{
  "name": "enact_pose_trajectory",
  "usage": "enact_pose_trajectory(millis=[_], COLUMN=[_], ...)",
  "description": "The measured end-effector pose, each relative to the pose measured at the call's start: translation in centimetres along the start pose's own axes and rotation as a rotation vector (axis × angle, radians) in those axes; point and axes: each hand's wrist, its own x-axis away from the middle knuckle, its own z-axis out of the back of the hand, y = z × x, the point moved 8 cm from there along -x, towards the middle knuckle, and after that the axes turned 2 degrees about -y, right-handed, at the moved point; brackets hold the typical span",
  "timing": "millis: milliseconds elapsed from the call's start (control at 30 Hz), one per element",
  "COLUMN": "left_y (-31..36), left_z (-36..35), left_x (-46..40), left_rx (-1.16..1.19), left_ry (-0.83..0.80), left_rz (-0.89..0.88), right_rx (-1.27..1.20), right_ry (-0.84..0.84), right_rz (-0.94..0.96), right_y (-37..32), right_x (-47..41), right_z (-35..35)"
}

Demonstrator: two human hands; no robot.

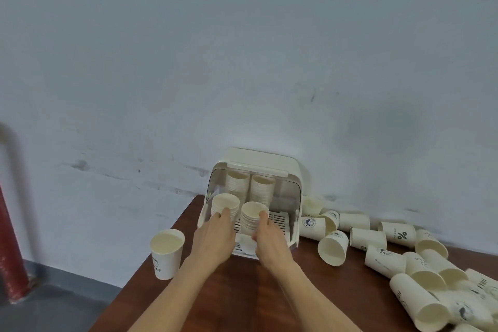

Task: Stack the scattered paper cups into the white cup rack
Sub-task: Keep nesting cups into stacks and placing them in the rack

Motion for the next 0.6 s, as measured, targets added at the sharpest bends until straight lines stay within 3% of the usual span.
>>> enact_pose_trajectory(millis=[267,600], left_y=[0.5,4.9], left_z=[1.0,-1.3], left_x=[4.5,7.2], left_rx=[0.053,0.131], left_ry=[-0.005,-0.055], left_rz=[-0.001,-0.044], right_rx=[-0.167,-0.042], right_ry=[0.040,-0.100], right_rz=[0.052,-0.064], right_y=[-0.4,4.6], right_x=[3.8,11.2], right_z=[2.4,5.5])
